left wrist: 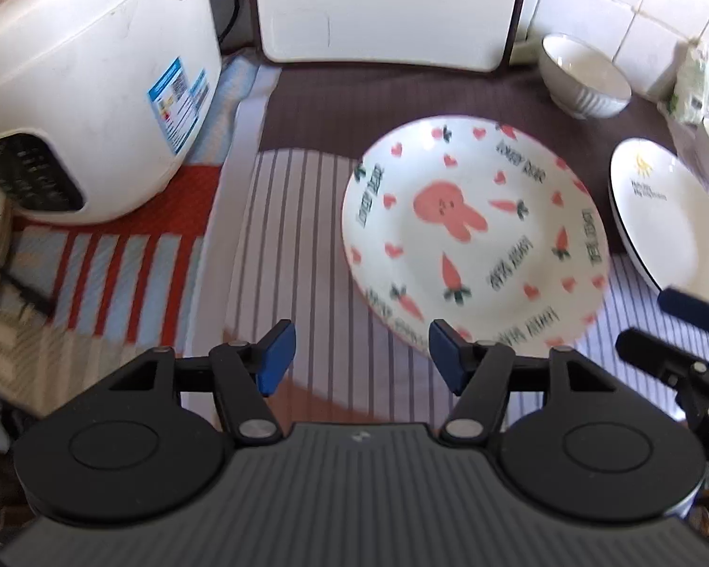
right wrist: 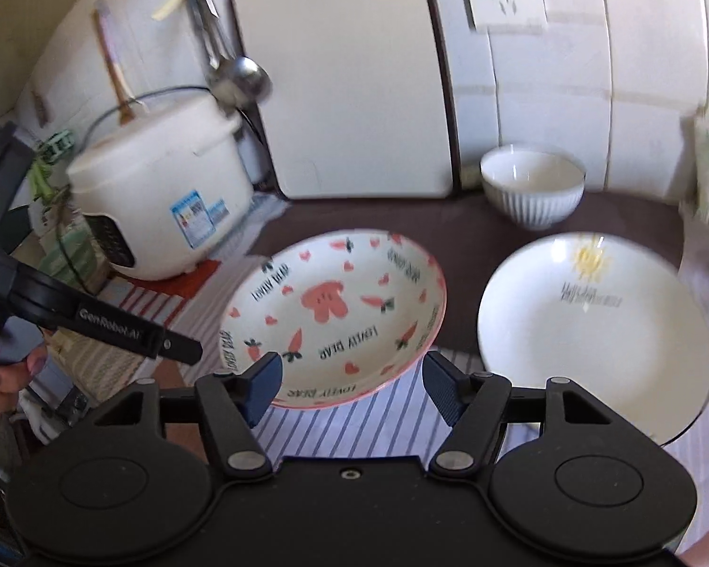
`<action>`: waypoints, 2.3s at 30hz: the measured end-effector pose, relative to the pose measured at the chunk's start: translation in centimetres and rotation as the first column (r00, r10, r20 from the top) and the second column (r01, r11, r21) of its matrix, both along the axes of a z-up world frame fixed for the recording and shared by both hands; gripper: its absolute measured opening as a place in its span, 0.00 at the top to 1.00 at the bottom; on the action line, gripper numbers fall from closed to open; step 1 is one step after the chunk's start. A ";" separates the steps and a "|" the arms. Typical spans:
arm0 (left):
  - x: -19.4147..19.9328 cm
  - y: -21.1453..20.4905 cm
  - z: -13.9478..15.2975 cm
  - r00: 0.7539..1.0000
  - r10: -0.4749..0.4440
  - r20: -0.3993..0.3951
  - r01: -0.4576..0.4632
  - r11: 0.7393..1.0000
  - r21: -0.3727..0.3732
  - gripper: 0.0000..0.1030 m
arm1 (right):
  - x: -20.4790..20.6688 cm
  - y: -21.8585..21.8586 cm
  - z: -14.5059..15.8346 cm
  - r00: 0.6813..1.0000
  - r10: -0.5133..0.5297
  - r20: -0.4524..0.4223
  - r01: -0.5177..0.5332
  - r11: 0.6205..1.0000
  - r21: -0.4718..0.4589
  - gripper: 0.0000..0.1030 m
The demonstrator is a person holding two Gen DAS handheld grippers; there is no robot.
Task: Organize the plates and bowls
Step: 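Move both grippers to the pink bunny plate rim and close them, then lift the bunny plate and carry it over the sun plate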
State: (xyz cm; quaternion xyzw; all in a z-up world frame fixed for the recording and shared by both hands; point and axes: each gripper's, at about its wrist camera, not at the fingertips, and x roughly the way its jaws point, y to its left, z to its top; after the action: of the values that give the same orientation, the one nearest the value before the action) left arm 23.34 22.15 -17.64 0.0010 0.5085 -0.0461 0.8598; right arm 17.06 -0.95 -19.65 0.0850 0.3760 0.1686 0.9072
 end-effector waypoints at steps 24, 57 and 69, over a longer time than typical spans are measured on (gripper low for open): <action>5.6 1.8 -4.5 1.000 0.027 0.002 -0.026 0.981 -0.194 0.80 | 5.1 0.4 -5.7 0.968 -0.145 -0.207 0.174 0.976 0.131 0.76; 0.8 -1.8 4.1 0.998 -0.024 0.063 0.035 0.983 -0.180 0.82 | 2.6 -5.1 2.2 0.970 -0.131 -0.206 0.177 0.958 0.224 0.81; -1.5 -8.0 7.8 0.989 -0.072 0.129 0.096 0.976 -0.194 0.82 | 0.1 -11.8 6.1 0.970 -0.149 -0.193 0.199 0.940 0.278 0.81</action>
State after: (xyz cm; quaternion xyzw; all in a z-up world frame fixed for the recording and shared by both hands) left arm 21.83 14.18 -9.81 -0.0609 0.4477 -0.1332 0.8821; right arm 17.12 -12.72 -13.55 0.2664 0.4131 0.1338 0.8605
